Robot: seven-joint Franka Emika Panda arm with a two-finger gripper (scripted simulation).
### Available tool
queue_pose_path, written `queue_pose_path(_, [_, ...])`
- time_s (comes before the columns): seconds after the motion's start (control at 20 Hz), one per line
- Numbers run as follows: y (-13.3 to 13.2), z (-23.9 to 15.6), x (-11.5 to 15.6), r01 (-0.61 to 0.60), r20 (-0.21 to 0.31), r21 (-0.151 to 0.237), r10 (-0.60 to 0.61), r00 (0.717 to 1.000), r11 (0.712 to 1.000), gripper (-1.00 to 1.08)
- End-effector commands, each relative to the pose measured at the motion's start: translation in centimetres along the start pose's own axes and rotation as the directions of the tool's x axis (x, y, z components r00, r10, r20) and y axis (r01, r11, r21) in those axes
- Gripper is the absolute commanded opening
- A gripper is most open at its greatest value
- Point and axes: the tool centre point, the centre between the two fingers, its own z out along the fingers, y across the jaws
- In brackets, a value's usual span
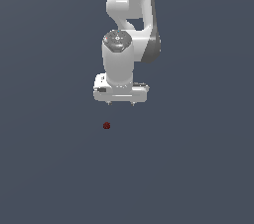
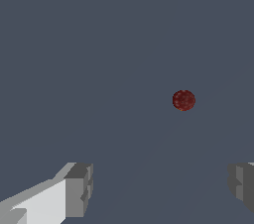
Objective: Pick up the object and move it to a goal position.
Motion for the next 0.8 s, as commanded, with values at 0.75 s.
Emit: queue_pose_path(0.75, [-0.5,-1.5,0.1,0.043,-0.01,-0.014,-0.043,0.999,0.999,1.0])
